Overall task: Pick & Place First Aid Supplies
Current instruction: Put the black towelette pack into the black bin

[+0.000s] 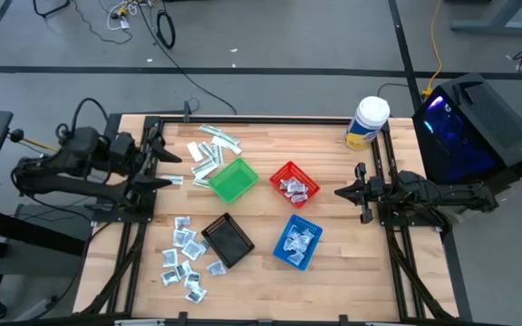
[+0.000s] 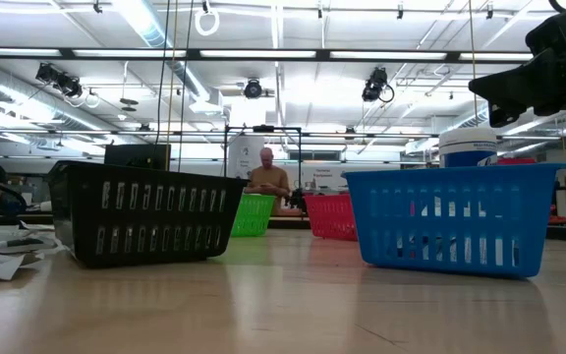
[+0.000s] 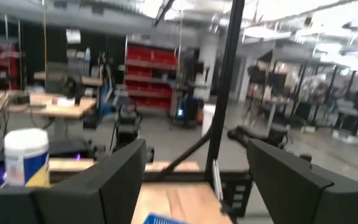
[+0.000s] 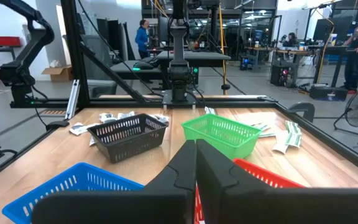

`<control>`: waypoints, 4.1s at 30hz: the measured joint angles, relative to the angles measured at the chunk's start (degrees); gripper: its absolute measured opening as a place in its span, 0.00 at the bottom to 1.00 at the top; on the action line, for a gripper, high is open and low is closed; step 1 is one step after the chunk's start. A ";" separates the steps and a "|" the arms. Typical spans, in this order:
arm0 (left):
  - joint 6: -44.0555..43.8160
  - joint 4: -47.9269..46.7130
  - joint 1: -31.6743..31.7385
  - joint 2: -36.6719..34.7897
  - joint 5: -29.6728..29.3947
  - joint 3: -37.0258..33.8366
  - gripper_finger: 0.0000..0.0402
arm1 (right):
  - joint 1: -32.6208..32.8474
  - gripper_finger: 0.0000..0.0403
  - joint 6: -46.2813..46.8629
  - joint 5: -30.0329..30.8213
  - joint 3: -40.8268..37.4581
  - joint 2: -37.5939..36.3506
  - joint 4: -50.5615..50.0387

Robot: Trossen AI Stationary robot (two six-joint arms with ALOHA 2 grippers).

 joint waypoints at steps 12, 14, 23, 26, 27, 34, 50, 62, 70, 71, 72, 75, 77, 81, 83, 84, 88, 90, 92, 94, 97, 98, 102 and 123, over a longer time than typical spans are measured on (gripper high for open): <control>2.68 -20.13 0.02 5.96 -2.29 8.90 0.72 | 0.00 0.03 -0.01 0.00 0.00 0.00 0.00; 2.70 -21.28 0.00 6.80 -2.39 8.91 0.72 | 0.00 0.03 0.01 0.00 0.00 0.00 0.00; 2.73 -31.94 -0.01 10.57 -2.59 8.94 0.72 | 0.00 0.03 -0.01 0.00 0.00 0.00 0.00; 2.73 -36.39 -0.01 11.71 -2.59 8.92 0.72 | -0.02 0.03 0.00 0.00 0.00 0.00 0.00; 2.74 -38.21 0.01 12.16 -2.69 8.92 0.72 | -0.01 0.03 -0.01 0.00 0.00 0.00 0.00; 2.77 -44.16 -0.01 14.48 -6.22 8.85 0.72 | -0.01 0.03 0.00 0.00 0.00 0.00 0.00; -6.50 -58.47 -0.22 22.80 -8.16 8.85 0.72 | 0.00 0.03 -0.01 -0.02 0.00 0.00 0.02; -5.62 -60.03 -6.29 27.26 -8.31 6.97 0.72 | -0.02 0.03 0.00 0.00 0.00 0.01 0.02; -0.02 -58.26 -14.28 27.24 -6.94 3.14 0.72 | -0.02 0.03 -0.01 0.00 0.00 0.00 0.02; 0.79 -57.63 -15.56 27.26 -6.04 2.91 0.72 | -0.02 0.03 0.00 0.00 0.00 0.00 0.02; 1.08 -57.10 -16.89 27.24 -5.25 2.70 0.72 | -0.01 0.03 0.00 0.00 0.00 0.01 0.02; 1.11 -56.16 -20.90 27.26 -4.86 2.65 0.72 | -0.01 0.03 -0.01 -0.01 0.00 0.00 0.02; 1.45 -55.61 -23.32 27.26 -4.88 2.65 0.72 | 0.00 0.03 0.01 0.00 0.00 0.02 0.02; 5.70 -53.83 -28.56 27.26 -4.87 2.65 0.72 | -0.01 0.03 0.00 -0.01 0.00 0.02 0.02; 8.73 -52.59 -31.18 27.26 -4.75 2.65 0.72 | 0.00 0.03 -0.01 0.00 0.00 0.00 0.02; 10.33 -52.10 -32.46 27.26 -4.80 2.65 0.72 | -0.02 0.03 0.00 0.00 0.00 0.00 0.01; 14.71 -50.05 -37.03 27.26 -4.86 2.65 0.72 | 0.00 0.03 -0.01 0.00 0.00 0.00 0.02; 15.06 -49.77 -38.84 27.28 -5.06 2.65 0.72 | -0.01 0.03 -0.01 0.00 0.00 0.01 0.02; 15.15 -49.74 -40.34 27.93 -5.44 2.67 0.72 | -0.02 0.03 0.00 0.00 0.00 0.02 0.02; 15.23 -49.71 -41.95 28.88 -5.43 2.65 0.72 | -0.02 0.03 -0.01 0.00 0.00 0.02 0.02; 15.23 -49.73 -44.31 30.71 -5.38 2.65 0.72 | -0.02 0.03 0.00 0.00 0.00 0.02 0.02; 15.23 -49.73 -44.93 31.36 -5.37 2.65 0.72 | -0.02 0.03 -0.01 0.00 0.00 0.01 0.01; 16.97 -49.61 -47.37 33.78 -6.33 2.65 0.72 | 0.00 0.03 -0.01 0.00 0.00 0.02 0.01; 19.55 -31.12 -52.50 36.62 -9.89 -9.94 0.72 | 0.00 0.03 0.00 0.00 0.00 0.00 0.02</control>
